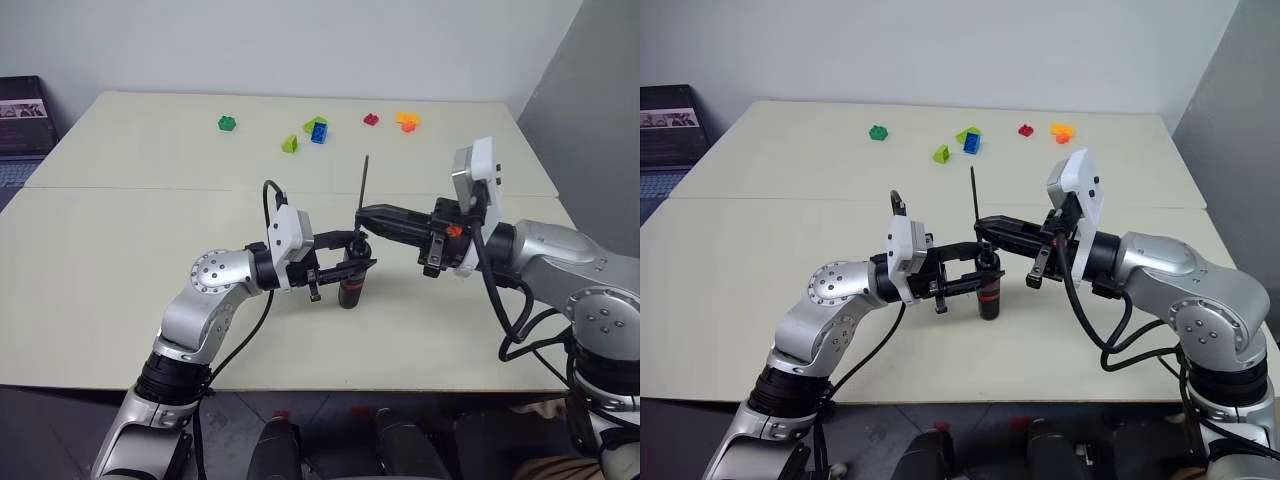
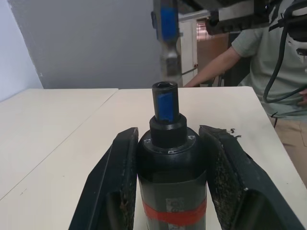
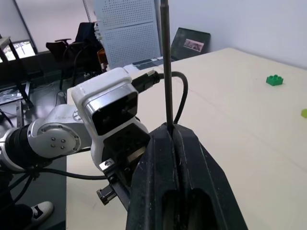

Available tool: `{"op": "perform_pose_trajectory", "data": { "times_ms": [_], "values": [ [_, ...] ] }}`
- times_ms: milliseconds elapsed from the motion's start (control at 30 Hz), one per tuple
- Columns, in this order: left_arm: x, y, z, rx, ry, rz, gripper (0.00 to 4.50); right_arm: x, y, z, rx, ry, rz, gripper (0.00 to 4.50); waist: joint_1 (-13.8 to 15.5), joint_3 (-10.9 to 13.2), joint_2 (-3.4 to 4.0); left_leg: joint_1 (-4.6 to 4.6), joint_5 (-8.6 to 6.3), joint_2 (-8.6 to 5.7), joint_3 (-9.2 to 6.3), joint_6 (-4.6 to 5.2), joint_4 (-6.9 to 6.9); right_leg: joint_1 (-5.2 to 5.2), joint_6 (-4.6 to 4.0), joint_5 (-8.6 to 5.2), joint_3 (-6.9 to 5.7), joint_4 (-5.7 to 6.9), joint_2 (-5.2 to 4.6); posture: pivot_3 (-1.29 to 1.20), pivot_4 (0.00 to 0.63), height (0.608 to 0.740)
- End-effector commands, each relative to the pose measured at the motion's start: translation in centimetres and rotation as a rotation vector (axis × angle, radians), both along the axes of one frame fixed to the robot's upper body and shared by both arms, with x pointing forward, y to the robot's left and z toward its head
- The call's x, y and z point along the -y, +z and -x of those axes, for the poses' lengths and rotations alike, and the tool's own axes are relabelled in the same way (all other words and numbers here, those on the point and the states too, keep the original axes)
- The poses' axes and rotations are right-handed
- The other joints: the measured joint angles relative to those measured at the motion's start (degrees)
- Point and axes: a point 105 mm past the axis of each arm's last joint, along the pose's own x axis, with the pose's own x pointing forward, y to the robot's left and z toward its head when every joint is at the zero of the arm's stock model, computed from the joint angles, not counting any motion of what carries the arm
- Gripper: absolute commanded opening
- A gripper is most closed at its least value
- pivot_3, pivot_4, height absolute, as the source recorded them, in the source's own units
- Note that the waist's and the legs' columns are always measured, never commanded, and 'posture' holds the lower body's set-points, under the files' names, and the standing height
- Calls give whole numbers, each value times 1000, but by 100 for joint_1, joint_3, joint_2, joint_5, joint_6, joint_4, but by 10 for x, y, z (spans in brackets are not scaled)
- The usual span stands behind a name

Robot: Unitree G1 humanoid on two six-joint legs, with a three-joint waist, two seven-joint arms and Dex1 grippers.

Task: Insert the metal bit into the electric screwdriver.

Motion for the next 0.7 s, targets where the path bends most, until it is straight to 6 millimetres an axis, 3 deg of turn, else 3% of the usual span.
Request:
{"op": "perform_pose_trajectory", "data": {
  "times_ms": [33, 700],
  "values": [
    [-10, -10, -8, -11, 63, -60, 1625, 3, 13, 5, 56, -2, -8, 0, 0, 0, 0, 0, 0, 0, 0, 0, 0, 0, 0, 0, 0, 0, 0, 0, 150, 740],
    [-10, -9, -8, -10, 67, -62, 1625, 2, -5, 1, 25, 6, 12, 0, -3, 0, 0, 0, 0, 0, 0, 1, -1, 0, 0, 0, 0, 0, 0, 0, 150, 740]
  ]
}}
